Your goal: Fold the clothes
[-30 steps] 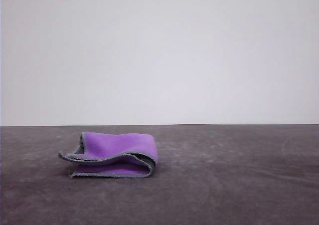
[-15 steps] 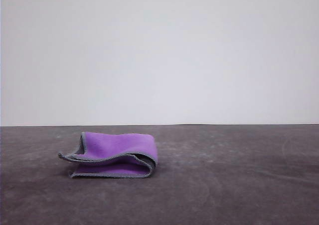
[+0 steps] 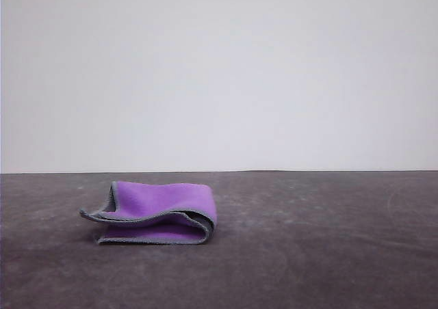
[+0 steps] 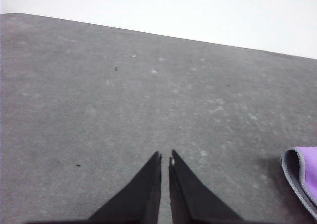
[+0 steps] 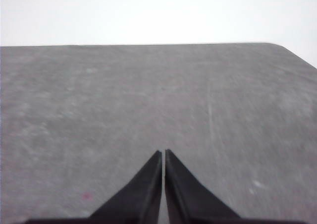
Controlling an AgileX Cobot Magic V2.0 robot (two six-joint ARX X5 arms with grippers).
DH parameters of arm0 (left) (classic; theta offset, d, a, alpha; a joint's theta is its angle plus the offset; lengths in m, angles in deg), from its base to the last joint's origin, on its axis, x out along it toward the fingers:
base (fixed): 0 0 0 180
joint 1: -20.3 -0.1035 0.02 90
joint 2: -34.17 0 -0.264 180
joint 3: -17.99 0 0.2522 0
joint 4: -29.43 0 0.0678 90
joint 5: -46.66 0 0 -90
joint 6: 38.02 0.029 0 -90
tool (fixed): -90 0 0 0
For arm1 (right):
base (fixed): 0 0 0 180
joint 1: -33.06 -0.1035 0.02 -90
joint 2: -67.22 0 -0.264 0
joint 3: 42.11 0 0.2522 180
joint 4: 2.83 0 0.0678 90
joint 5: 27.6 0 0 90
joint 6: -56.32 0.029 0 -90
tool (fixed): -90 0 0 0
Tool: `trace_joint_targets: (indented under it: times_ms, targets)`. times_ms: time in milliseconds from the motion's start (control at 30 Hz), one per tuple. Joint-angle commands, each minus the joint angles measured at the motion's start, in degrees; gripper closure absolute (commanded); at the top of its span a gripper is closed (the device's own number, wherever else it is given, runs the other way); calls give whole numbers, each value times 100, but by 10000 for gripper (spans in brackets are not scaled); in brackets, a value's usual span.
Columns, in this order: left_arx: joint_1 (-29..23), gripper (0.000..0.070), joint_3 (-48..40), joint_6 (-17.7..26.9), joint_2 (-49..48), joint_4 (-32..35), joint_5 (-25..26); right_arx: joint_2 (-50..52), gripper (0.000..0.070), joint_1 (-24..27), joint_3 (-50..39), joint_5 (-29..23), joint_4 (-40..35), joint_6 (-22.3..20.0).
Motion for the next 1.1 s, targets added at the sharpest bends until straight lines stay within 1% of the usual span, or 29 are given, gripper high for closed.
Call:
trace_joint_targets:
  times_ms: [0,167,267,400,500,567,700,1067]
  targets:
    - [-11,684,-111,52,-7,-37,-31,170,694,67,-83,5,-132,131]
    - [-11,684,-111,52,-7,-37,-31,672,695,125,-143,-2,416,62]
    - [-11,684,-111,52,-7,-37,-31,664,694,116,-143,39,749,90]
    - [-11,684,-109,52,-7,-37,-31,664,695,112,-143,336,779,-33]
    - [-11,684,-109,53,-7,-39,-31,664,695,112,-143,343,779,-39]
    - [-11,684,-109,52,-7,-39,-30,664,695,112,-143,347,736,38]
    - [-11,684,-109,52,-7,-39,-30,664,695,112,-143,327,613,21]
    - [-11,684,-109,52,-7,-39,-31,664,695,112,-143,314,615,21]
